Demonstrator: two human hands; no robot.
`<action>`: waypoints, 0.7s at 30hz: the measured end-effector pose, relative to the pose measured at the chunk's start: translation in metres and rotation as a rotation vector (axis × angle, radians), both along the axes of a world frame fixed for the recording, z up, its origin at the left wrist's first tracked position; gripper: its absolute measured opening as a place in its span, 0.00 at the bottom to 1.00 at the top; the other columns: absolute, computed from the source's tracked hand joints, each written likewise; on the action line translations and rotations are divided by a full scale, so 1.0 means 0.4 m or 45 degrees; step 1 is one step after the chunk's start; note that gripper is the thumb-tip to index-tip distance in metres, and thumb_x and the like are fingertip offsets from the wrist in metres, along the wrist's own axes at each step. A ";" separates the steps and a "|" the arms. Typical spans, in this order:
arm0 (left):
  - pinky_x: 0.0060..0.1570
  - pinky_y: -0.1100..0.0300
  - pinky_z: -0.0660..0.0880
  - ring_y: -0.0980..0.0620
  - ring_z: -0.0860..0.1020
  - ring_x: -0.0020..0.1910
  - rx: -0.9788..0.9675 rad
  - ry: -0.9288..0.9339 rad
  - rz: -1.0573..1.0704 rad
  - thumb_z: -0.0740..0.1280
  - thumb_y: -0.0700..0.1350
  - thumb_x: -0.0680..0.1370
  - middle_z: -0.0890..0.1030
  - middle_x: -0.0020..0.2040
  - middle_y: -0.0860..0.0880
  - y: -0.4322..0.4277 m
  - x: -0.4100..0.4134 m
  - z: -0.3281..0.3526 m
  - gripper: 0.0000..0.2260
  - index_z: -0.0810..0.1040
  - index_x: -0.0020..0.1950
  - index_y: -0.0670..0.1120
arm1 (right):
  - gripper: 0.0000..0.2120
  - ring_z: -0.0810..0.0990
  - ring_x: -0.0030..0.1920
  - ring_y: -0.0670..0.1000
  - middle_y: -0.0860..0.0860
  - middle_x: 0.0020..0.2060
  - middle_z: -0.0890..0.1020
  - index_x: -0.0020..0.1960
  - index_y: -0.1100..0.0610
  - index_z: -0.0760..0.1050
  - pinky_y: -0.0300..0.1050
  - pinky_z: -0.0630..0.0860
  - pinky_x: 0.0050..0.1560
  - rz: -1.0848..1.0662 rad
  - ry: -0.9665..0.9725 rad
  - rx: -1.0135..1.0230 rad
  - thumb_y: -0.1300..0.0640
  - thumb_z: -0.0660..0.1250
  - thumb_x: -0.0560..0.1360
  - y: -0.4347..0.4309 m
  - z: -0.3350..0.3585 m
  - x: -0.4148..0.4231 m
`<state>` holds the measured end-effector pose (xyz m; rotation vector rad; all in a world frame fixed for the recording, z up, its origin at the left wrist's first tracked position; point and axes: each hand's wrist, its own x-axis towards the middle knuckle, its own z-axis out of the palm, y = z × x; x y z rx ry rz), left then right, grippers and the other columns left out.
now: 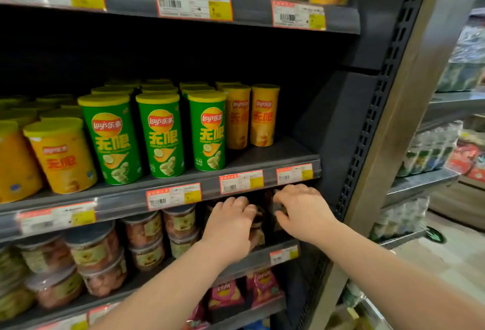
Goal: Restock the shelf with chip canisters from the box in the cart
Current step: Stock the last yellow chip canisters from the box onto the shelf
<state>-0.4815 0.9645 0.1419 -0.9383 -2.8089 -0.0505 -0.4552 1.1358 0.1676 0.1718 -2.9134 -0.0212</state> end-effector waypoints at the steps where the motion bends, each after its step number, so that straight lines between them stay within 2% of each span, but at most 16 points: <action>1: 0.67 0.53 0.60 0.45 0.63 0.69 -0.019 -0.029 0.026 0.61 0.53 0.78 0.64 0.71 0.47 -0.005 0.011 -0.007 0.24 0.64 0.72 0.49 | 0.17 0.73 0.60 0.54 0.50 0.59 0.76 0.62 0.51 0.73 0.47 0.68 0.60 0.011 -0.034 0.016 0.48 0.60 0.76 -0.005 -0.009 0.008; 7: 0.66 0.49 0.62 0.42 0.65 0.67 -0.101 -0.187 0.176 0.61 0.51 0.78 0.66 0.69 0.44 -0.013 0.108 -0.053 0.22 0.65 0.70 0.47 | 0.18 0.72 0.62 0.55 0.49 0.60 0.75 0.64 0.50 0.71 0.48 0.68 0.62 0.088 -0.174 0.061 0.47 0.58 0.77 -0.012 -0.069 0.091; 11: 0.65 0.50 0.64 0.44 0.65 0.67 -0.107 -0.347 0.214 0.61 0.47 0.77 0.66 0.67 0.47 0.001 0.214 -0.083 0.22 0.64 0.71 0.47 | 0.20 0.71 0.63 0.56 0.51 0.62 0.74 0.68 0.51 0.68 0.50 0.67 0.63 0.148 -0.289 0.106 0.47 0.57 0.78 -0.001 -0.119 0.189; 16: 0.61 0.50 0.68 0.44 0.68 0.64 -0.108 -0.486 0.331 0.62 0.53 0.77 0.68 0.64 0.47 -0.004 0.371 -0.151 0.19 0.67 0.66 0.48 | 0.19 0.71 0.63 0.56 0.52 0.62 0.74 0.66 0.51 0.69 0.50 0.66 0.62 0.225 -0.398 0.087 0.47 0.58 0.77 -0.004 -0.189 0.309; 21: 0.61 0.51 0.67 0.44 0.69 0.65 -0.154 -0.554 0.516 0.63 0.55 0.76 0.69 0.65 0.47 -0.069 0.530 -0.213 0.22 0.67 0.67 0.48 | 0.20 0.72 0.63 0.56 0.52 0.62 0.74 0.66 0.52 0.69 0.49 0.66 0.62 0.376 -0.479 0.091 0.48 0.60 0.76 -0.070 -0.262 0.415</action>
